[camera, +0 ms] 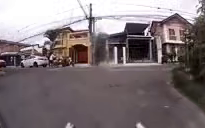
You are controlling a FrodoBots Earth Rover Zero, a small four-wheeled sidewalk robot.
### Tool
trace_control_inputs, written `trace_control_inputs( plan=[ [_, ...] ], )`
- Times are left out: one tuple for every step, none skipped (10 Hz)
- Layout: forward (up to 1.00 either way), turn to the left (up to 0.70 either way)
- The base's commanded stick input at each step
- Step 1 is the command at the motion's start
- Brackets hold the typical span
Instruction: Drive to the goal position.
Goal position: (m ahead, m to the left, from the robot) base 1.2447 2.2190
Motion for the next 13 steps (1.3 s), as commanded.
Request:
trace_control_inputs(
  plan=[
    [0.07,0.00],
    [0.07,0.00],
    [0.07,0.00],
    [0.07,0.00],
    [0.07,0.00],
    [0.07,0.00],
    [0.07,0.00],
    [0.07,0.00],
    [0.07,0.00],
    [0.07,0.00],
    [0.07,0.00],
    [0.07,0.00],
    [0.07,0.00]
  ],
)
